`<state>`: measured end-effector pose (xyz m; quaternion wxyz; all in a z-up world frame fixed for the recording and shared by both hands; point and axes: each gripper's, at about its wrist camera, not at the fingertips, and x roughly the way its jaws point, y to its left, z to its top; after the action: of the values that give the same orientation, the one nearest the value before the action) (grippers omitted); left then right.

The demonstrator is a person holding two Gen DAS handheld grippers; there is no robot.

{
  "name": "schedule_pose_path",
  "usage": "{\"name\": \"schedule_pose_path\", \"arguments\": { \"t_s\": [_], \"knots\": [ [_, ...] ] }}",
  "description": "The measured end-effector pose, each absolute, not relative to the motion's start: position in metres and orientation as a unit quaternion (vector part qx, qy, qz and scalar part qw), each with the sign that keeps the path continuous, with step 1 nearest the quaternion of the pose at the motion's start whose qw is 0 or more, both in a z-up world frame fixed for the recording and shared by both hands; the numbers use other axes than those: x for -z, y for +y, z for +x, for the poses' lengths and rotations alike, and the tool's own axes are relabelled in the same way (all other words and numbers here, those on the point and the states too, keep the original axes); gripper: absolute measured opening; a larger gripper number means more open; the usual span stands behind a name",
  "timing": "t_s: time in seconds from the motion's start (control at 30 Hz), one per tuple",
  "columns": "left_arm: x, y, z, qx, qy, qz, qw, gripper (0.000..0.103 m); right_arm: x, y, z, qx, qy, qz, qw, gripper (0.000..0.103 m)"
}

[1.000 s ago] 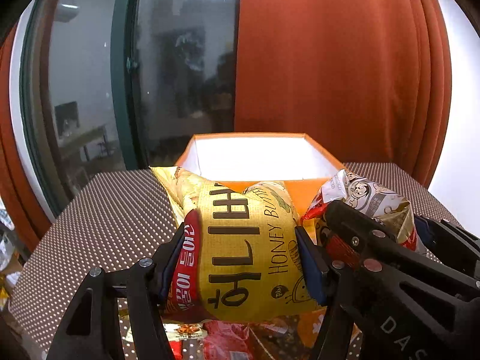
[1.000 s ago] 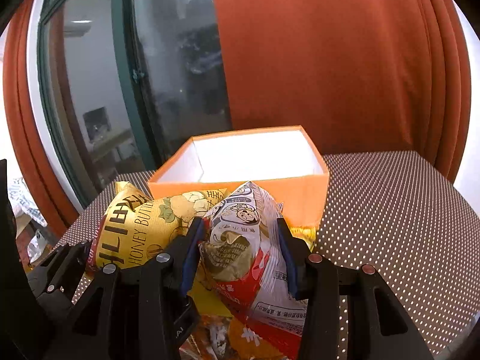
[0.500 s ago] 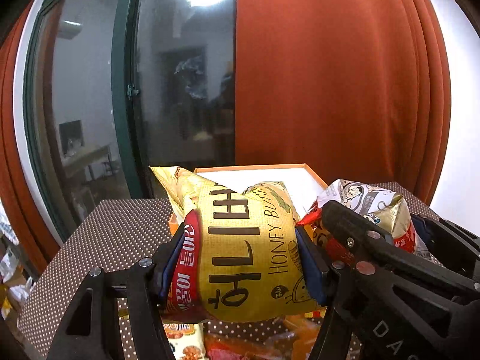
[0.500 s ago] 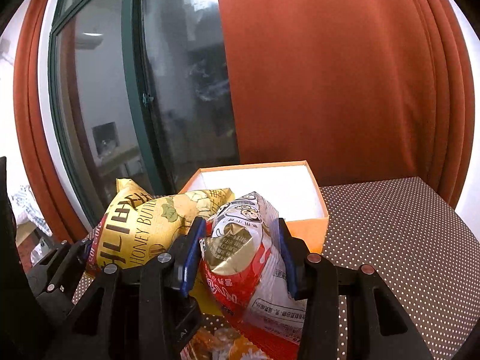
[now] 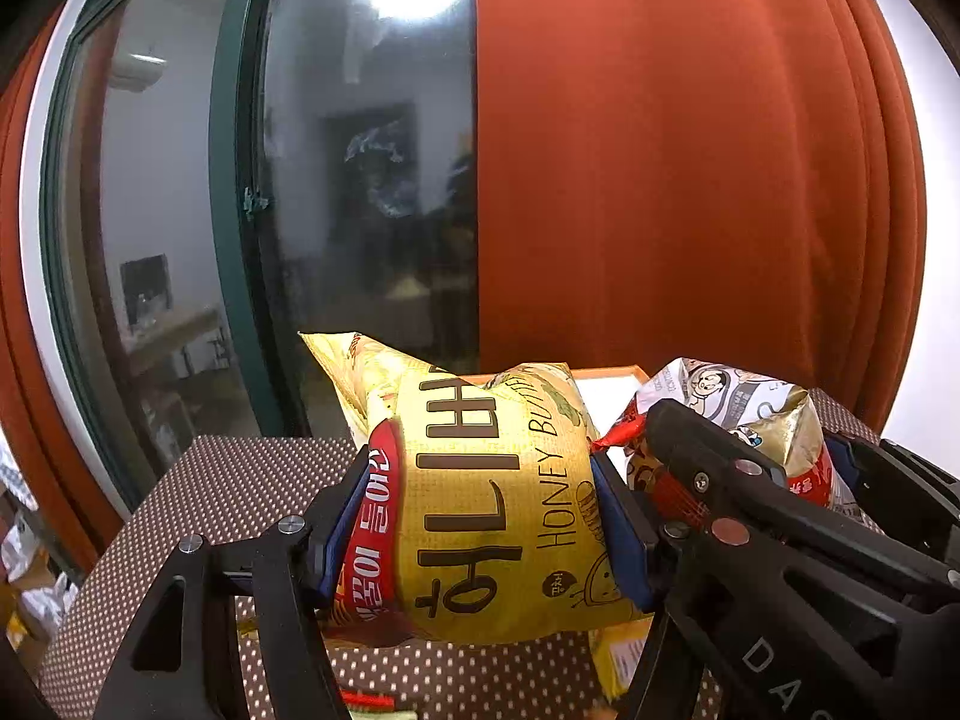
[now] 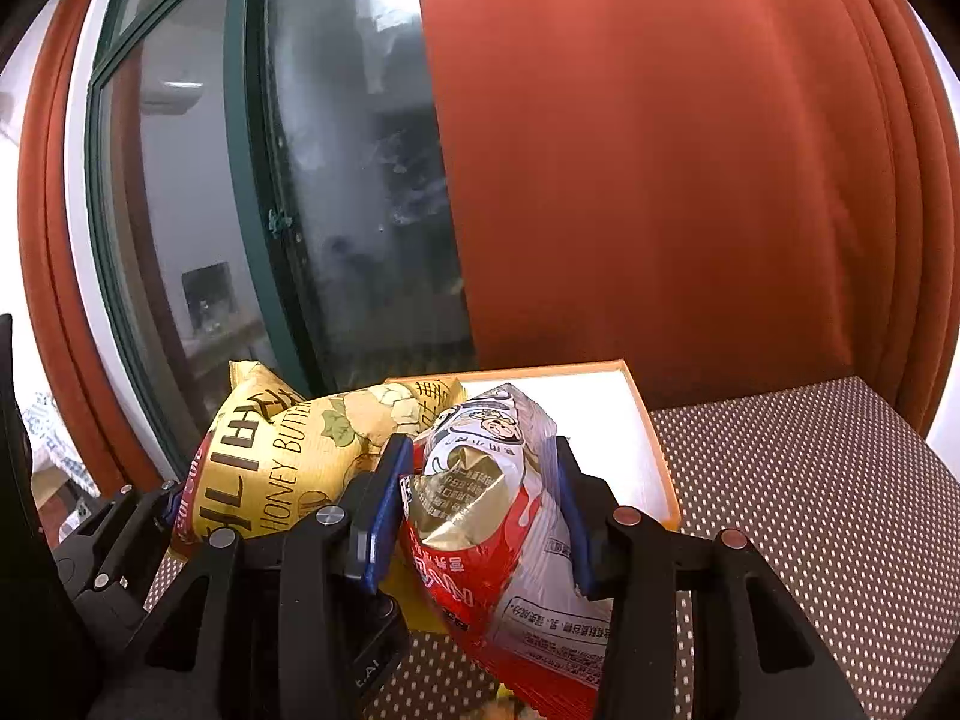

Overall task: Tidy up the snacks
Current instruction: 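Lift both held bags and carry them over the orange box, then open both tools to drop the bags into the orange box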

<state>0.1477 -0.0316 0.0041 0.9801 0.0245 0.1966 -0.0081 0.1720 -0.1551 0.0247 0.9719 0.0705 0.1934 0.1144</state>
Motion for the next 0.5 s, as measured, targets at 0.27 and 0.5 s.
{"name": "schedule_pose_path", "arguments": {
  "t_s": [0.27,0.5],
  "knots": [
    [-0.007,-0.033,0.196,0.004,0.209,0.008,0.978,0.069,-0.026,-0.158,0.214,-0.114,0.183,0.087,0.973,0.048],
    [0.016,-0.038,0.249,-0.014,0.262,0.001,0.965,0.069,-0.007,-0.160,0.267,-0.117,0.225,0.107,0.961,0.048]
  ]
}}
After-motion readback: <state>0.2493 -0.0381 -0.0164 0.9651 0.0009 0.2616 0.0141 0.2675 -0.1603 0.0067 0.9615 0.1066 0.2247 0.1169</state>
